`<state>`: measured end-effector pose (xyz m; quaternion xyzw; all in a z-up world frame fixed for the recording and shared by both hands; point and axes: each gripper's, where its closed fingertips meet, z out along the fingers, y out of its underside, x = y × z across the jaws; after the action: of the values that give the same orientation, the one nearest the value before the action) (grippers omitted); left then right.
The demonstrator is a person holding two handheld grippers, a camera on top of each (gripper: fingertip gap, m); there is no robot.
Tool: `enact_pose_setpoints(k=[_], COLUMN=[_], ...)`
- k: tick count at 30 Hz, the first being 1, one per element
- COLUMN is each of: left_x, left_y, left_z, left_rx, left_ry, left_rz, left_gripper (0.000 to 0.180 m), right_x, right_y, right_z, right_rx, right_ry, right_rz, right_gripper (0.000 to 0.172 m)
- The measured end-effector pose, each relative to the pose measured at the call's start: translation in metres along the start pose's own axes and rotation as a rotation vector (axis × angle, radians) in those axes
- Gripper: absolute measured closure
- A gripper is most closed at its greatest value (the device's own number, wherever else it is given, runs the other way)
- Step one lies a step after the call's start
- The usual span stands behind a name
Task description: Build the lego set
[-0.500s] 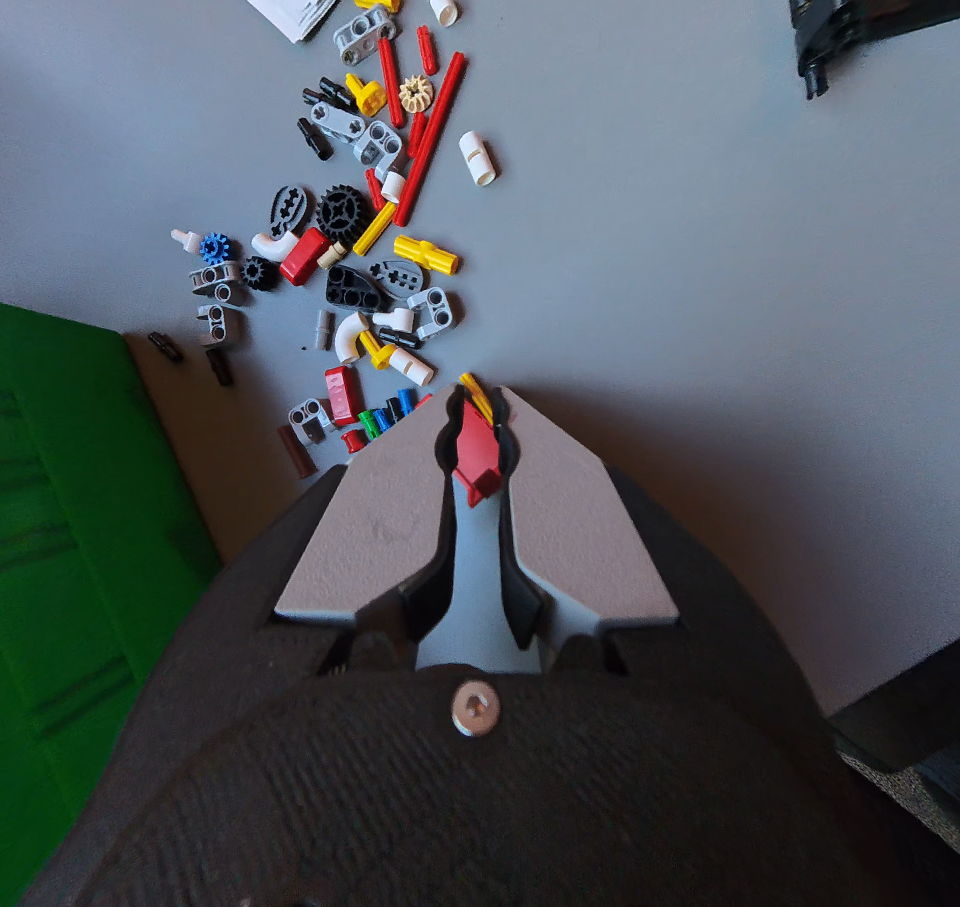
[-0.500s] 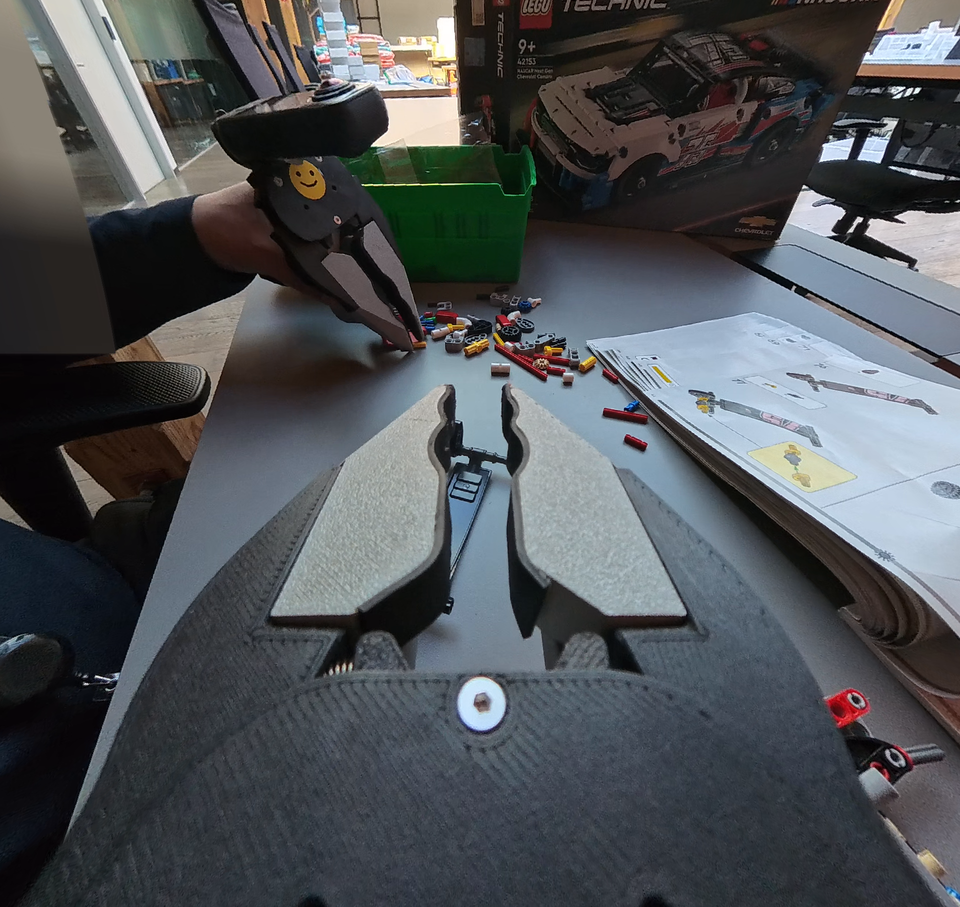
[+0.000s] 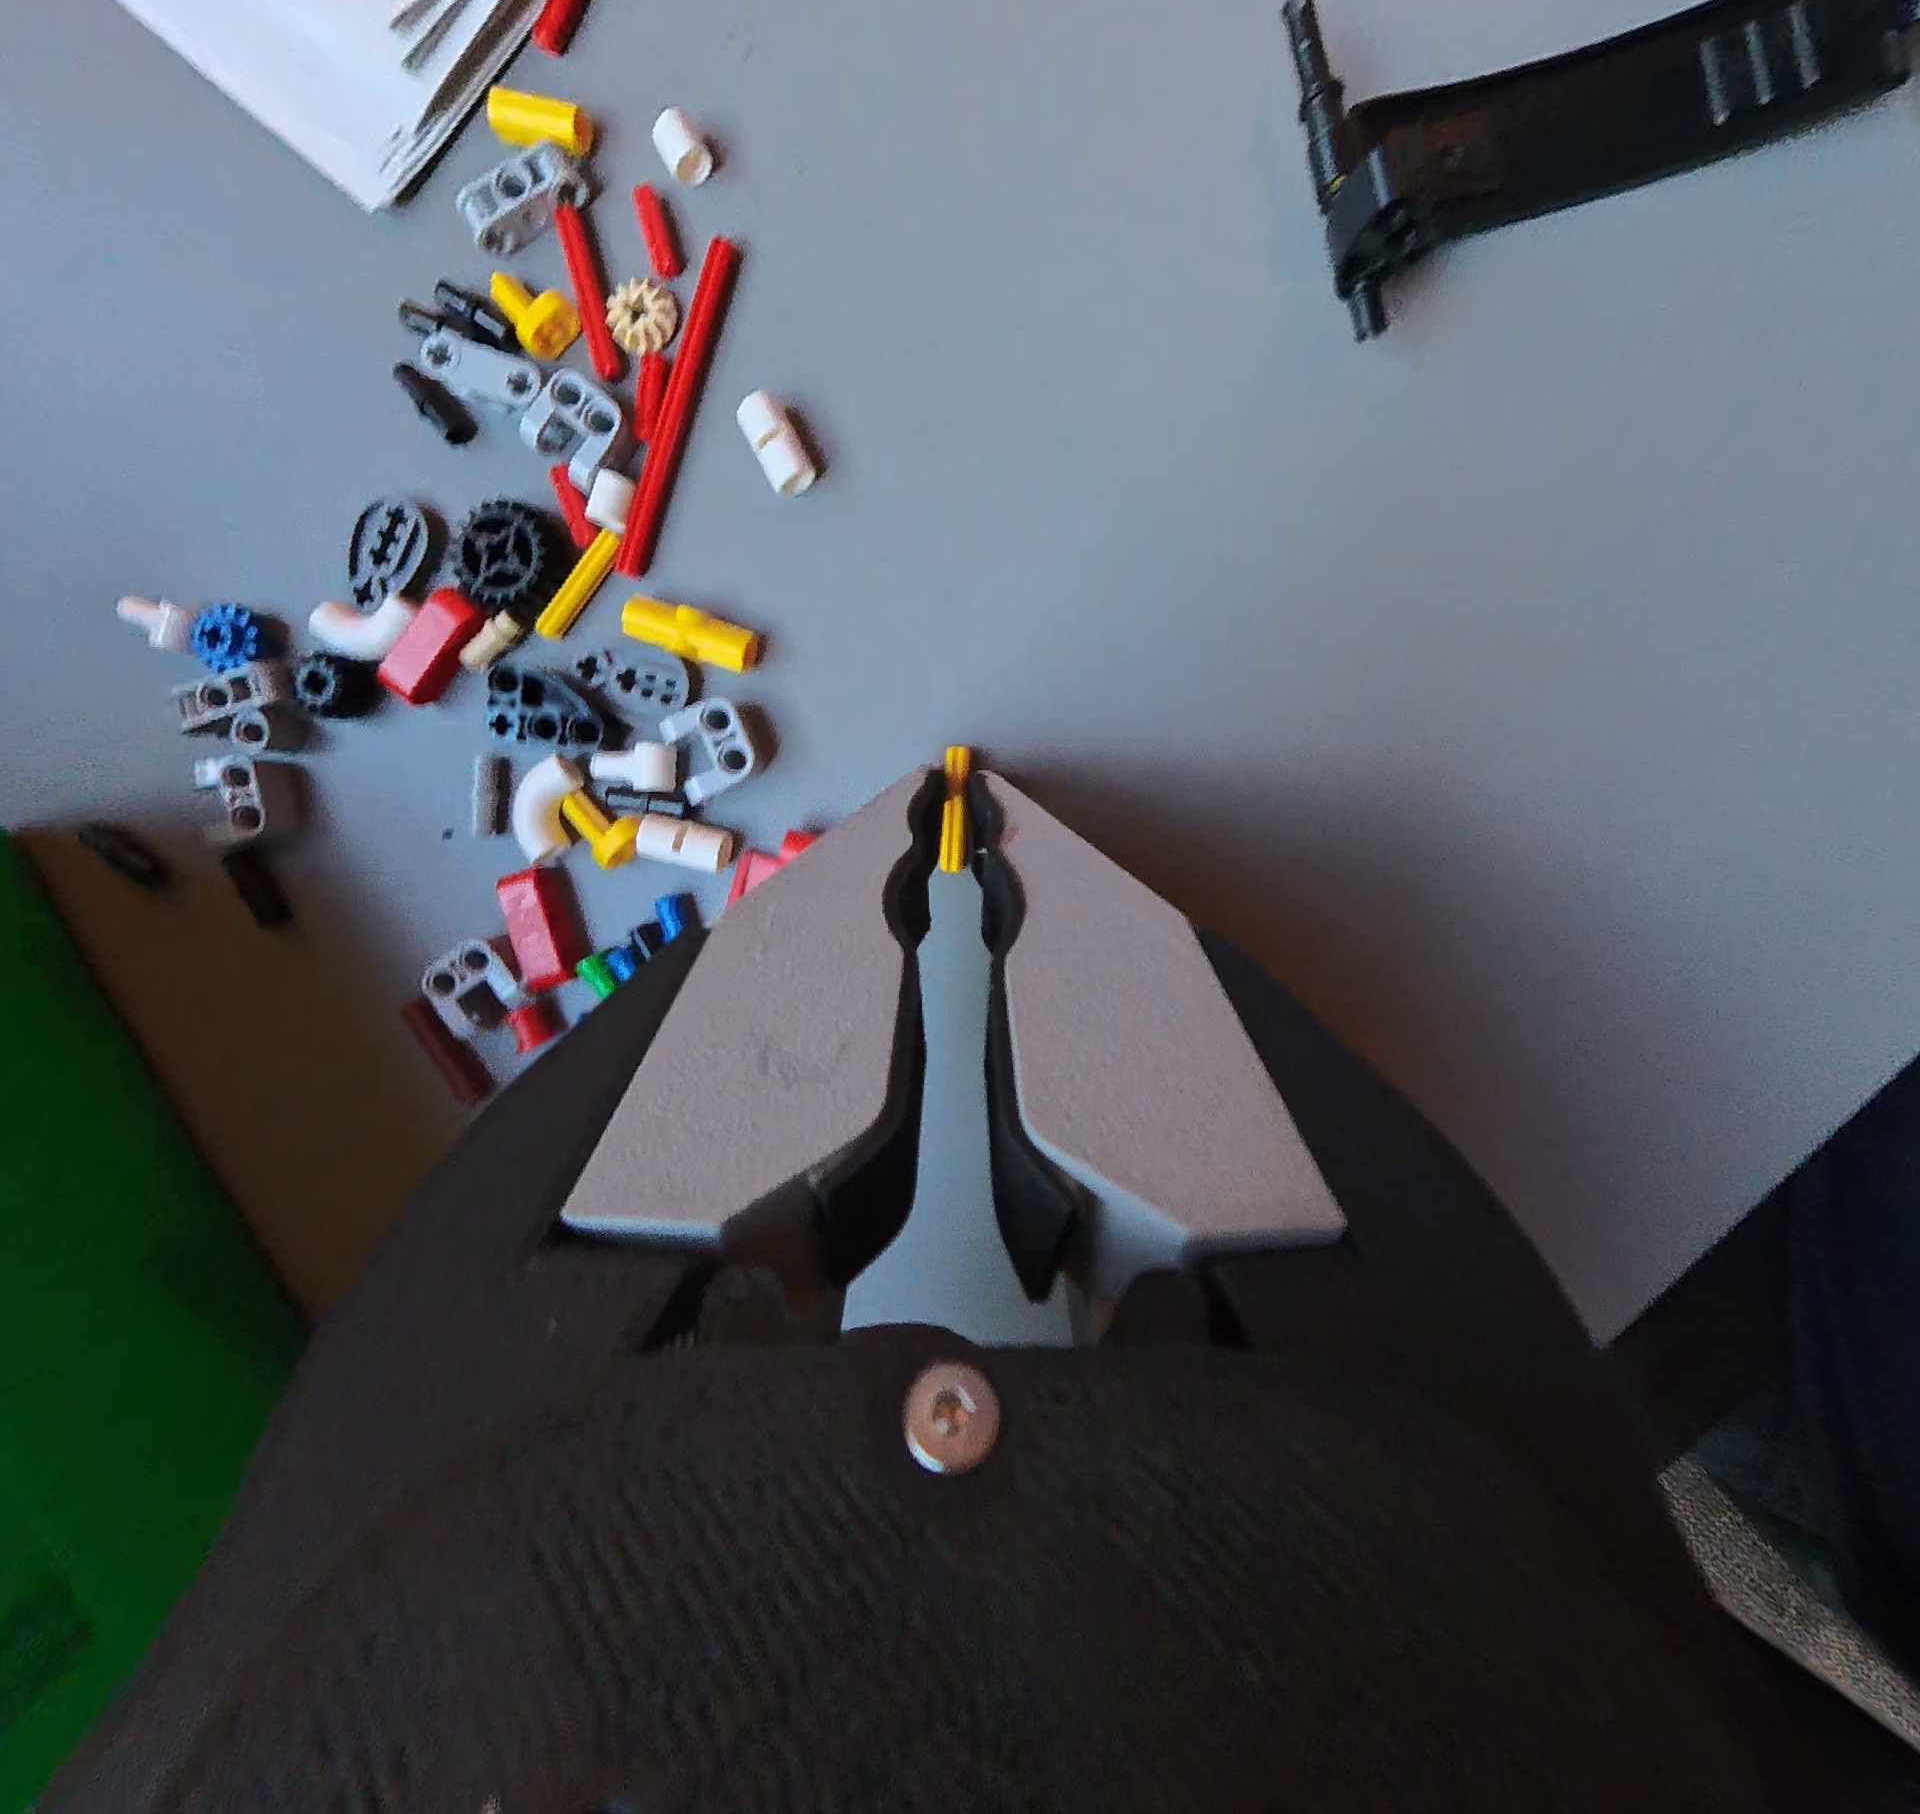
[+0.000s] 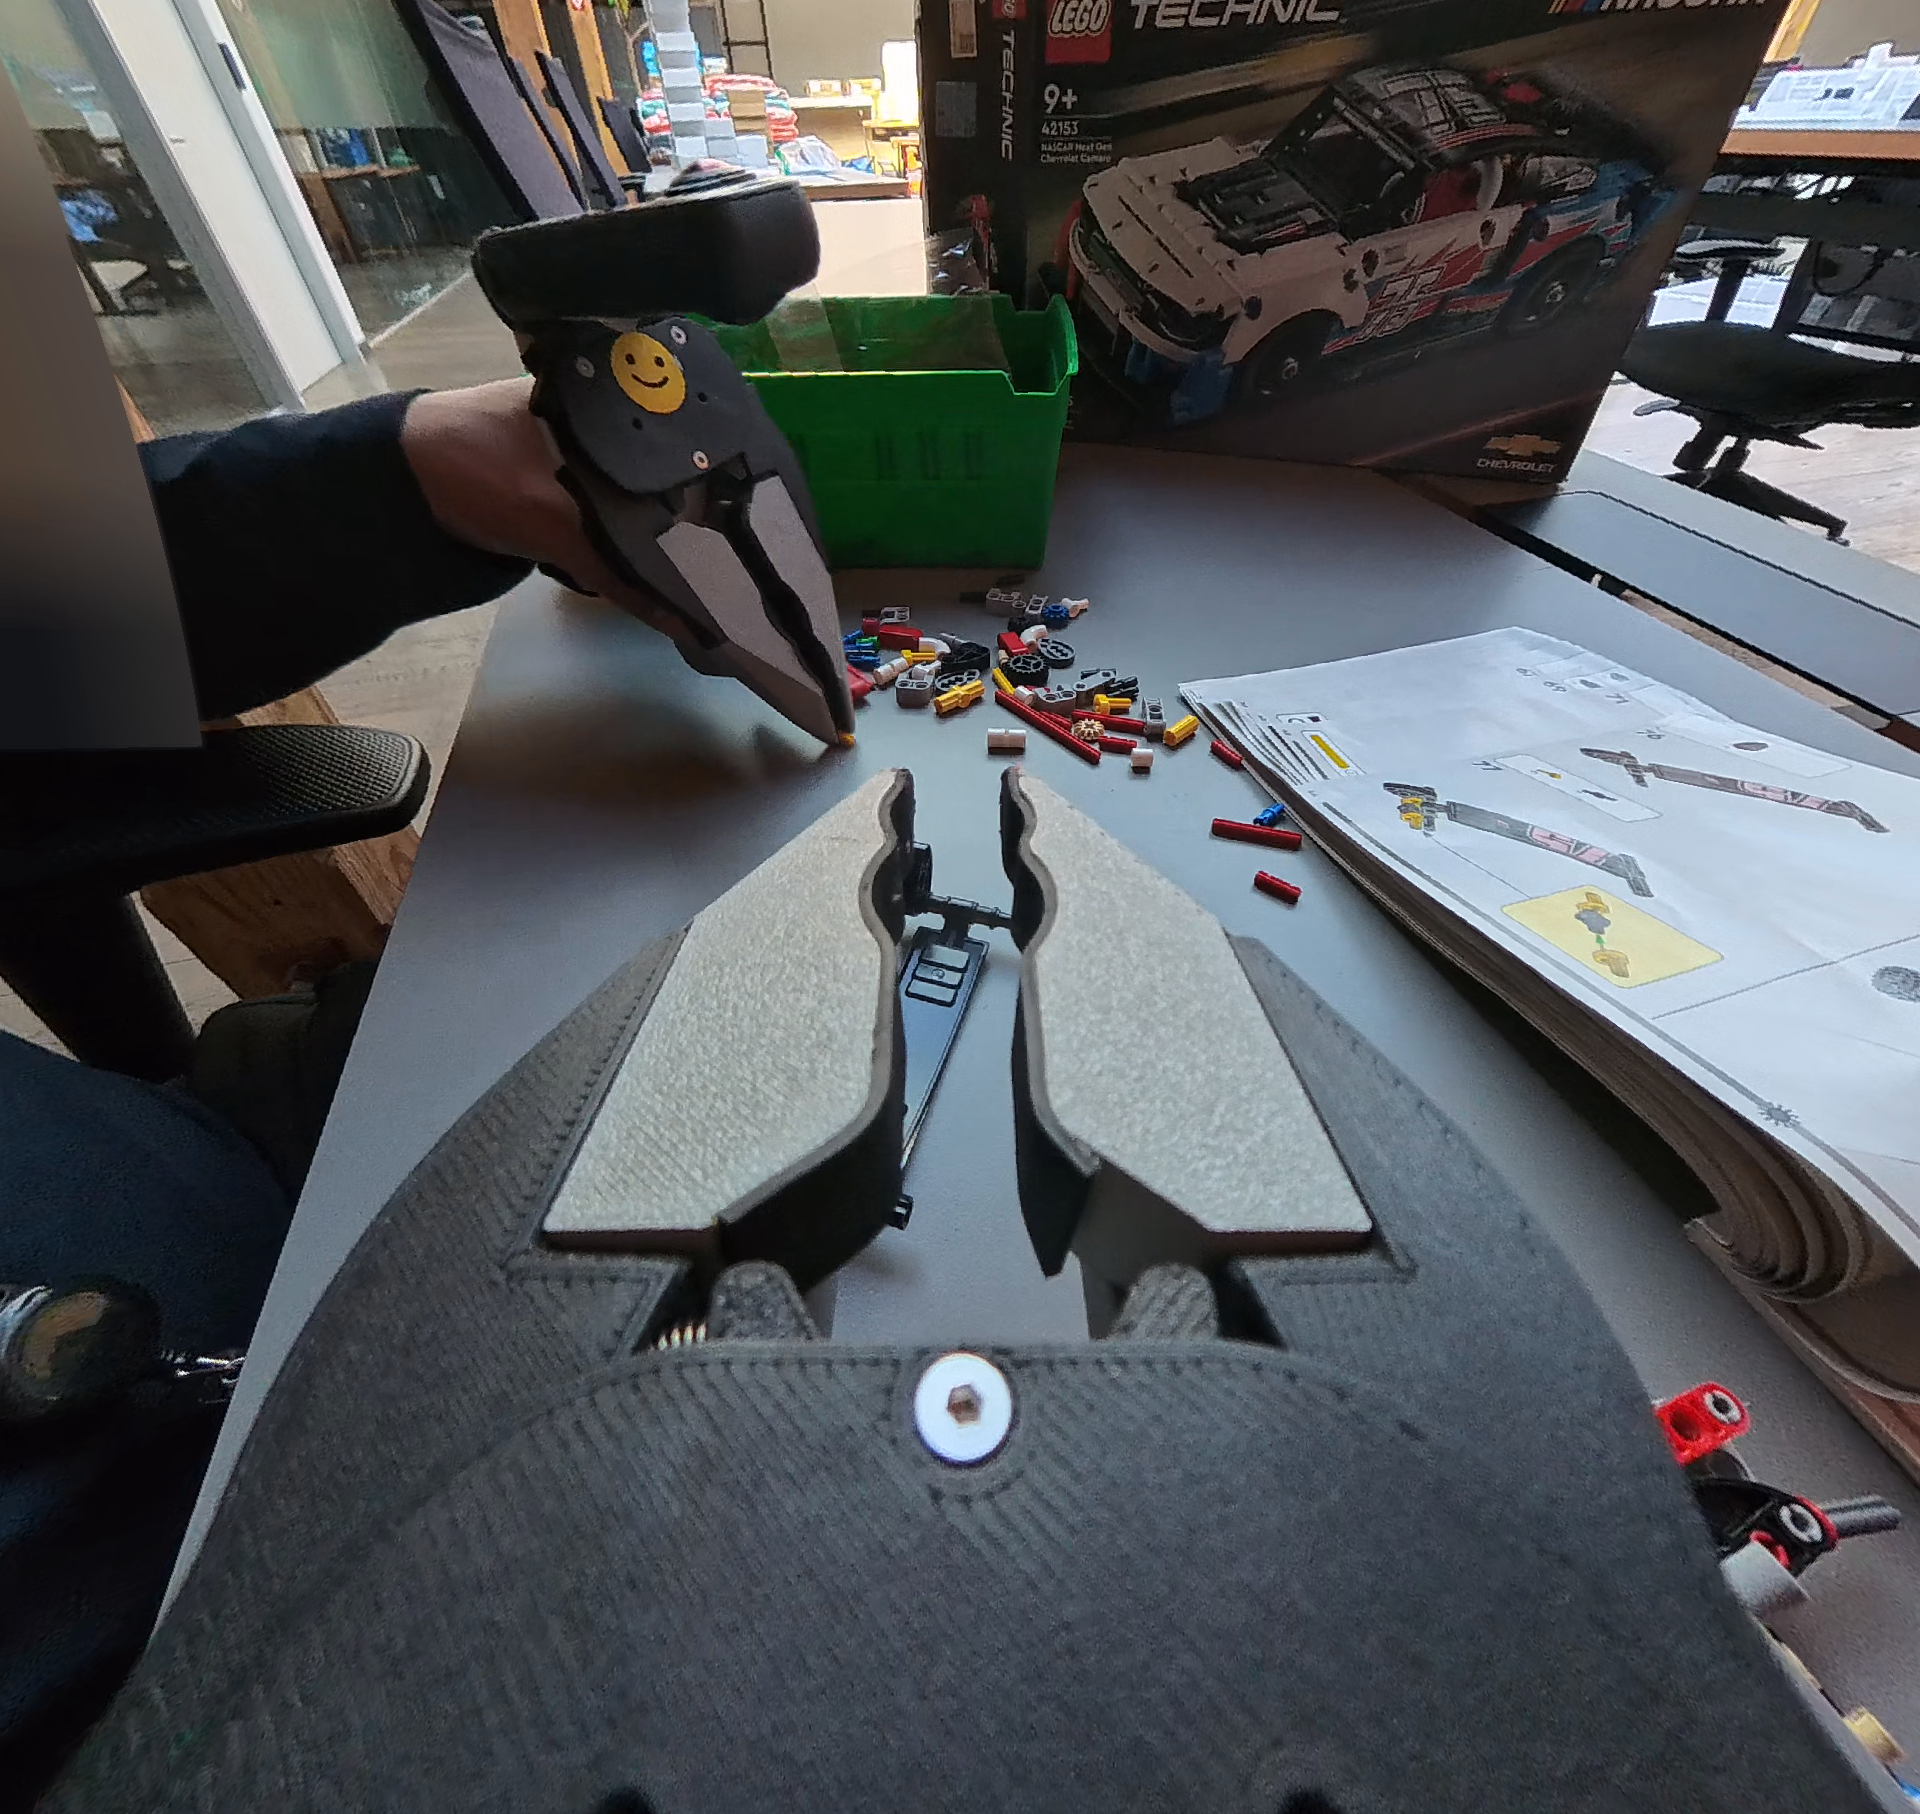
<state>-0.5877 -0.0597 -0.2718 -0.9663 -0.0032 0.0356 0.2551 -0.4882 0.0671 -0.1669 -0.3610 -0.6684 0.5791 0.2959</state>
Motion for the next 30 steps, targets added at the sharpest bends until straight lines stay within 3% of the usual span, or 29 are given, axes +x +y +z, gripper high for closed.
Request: enact_pose_setpoints(k=[14,25,30], left_x=[0.034,0.032,0.028], left_y=[-0.073,-0.066,-0.074], left_z=[0.040,0.025,0.003], left_rx=[0.081,0.099,0.232], left_ry=[0.123,0.147,0.101], left_rz=[0.194,0.183,0.154], left_gripper=[0.179,0.163,0.163], right_x=[0.000,-0.001,0.000], right_y=[0.000,-0.001,0.000], right_z=[-0.001,-0.002,-0.002], right_rx=[-0.002,0.002,0.001], right_ry=[-0.001,-0.012,-0.008], right_rz=[-0.001,0.001,0.001], right_gripper=[0.160,0.162,0.162])
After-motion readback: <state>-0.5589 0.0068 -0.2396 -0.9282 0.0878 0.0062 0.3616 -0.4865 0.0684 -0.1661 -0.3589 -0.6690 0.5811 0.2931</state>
